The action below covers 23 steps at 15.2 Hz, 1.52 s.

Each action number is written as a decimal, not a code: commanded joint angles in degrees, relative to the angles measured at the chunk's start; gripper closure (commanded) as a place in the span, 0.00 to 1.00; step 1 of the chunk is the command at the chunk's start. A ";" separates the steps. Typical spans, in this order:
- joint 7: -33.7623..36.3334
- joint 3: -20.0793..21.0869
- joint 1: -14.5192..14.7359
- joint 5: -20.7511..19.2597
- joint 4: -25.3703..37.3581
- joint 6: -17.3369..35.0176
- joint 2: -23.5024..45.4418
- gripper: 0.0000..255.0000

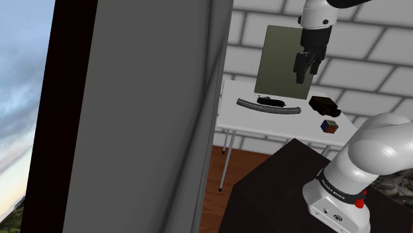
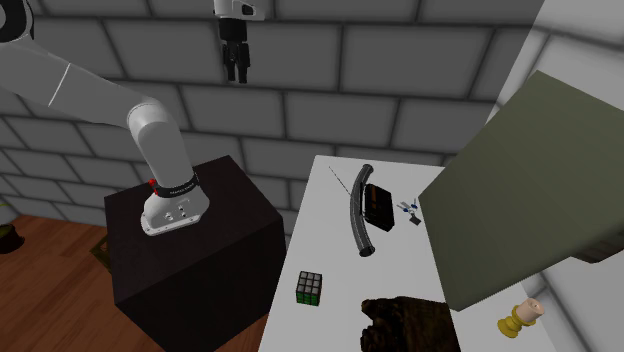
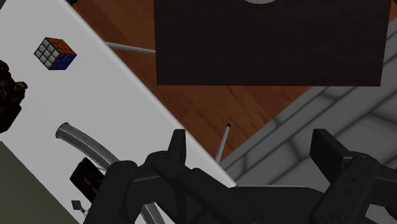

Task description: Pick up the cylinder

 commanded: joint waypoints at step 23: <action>-29.43 -22.35 -1.67 -9.29 -1.97 41.77 32.57 0.00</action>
